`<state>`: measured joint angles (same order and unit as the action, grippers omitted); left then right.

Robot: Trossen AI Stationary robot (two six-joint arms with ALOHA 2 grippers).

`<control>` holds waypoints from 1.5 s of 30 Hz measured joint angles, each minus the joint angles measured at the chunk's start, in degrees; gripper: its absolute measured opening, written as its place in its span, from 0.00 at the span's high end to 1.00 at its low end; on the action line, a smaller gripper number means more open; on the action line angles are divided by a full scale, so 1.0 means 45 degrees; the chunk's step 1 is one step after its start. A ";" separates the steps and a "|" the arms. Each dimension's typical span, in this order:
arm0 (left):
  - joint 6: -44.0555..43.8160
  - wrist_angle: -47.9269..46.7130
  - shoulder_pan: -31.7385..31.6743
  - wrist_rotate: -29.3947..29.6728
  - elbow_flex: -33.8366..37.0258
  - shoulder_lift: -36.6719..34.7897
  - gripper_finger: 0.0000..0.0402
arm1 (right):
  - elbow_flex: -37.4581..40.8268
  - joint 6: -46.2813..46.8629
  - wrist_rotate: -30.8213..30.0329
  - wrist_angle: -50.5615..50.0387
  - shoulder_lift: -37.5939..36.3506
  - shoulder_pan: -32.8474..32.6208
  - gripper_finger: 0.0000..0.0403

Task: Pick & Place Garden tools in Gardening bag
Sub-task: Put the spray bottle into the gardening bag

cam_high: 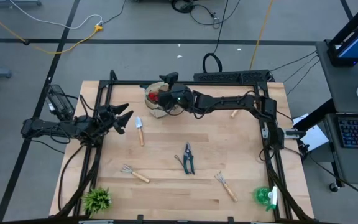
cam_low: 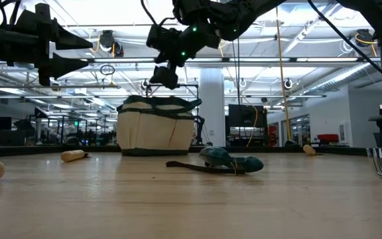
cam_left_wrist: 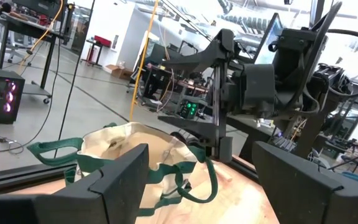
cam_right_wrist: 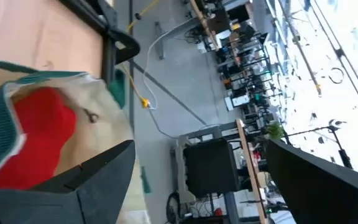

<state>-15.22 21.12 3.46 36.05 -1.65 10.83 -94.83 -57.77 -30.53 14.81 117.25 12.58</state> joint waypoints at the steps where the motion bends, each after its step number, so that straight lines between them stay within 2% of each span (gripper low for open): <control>1: 0.0000 0.0000 0.0000 0.0000 0.0000 0.0000 0.27 | 0.0000 -0.0015 -0.0175 0.0123 0.0002 -0.0010 0.12; 9: 0.0047 0.0005 0.0000 0.0000 0.0005 0.0004 0.27 | 0.0000 -0.0085 -0.1815 0.0844 0.0024 -0.0082 0.12; 14: 0.1639 0.0005 0.0000 0.0002 0.0003 0.0005 0.27 | 0.0000 0.0101 -0.3156 0.0793 -0.0054 -0.0112 0.12; 19: 0.2475 0.0005 0.0000 0.0005 0.0000 0.0003 0.27 | 0.0000 0.2137 -0.3919 0.0343 -0.0617 -0.0101 0.12; 24: 0.2648 0.0010 0.0000 0.0010 0.0000 0.0004 0.27 | 0.0000 0.4294 -0.3772 -0.1426 -0.1750 0.0032 0.12; 26: 0.2660 0.0010 0.0000 0.0010 0.0002 0.0000 0.27 | 0.0261 0.5308 -0.3309 -0.2312 -0.2402 0.0169 0.12; 30: 0.2665 0.0010 0.0000 0.0010 0.0001 0.0001 0.27 | 0.1575 0.7156 -0.2041 -0.3216 -0.3875 0.0431 0.12; 34: 0.2686 0.0005 0.0000 0.0015 0.0002 0.0000 0.27 | 0.3508 0.8221 -0.1240 -0.3075 -0.5679 0.0539 0.12; 40: 0.2733 0.0005 0.0000 0.0015 0.0005 0.0000 0.27 | 0.6524 0.9479 -0.1182 -0.2330 -0.8599 0.0437 0.12; 45: 0.2730 0.0005 0.0000 0.0015 0.0004 0.0000 0.27 | 0.9158 1.0125 -0.1189 -0.0148 -1.1011 0.0432 0.12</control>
<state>-2.94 21.15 3.46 36.12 -1.63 10.83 -53.61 -12.21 -35.88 14.15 67.70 14.52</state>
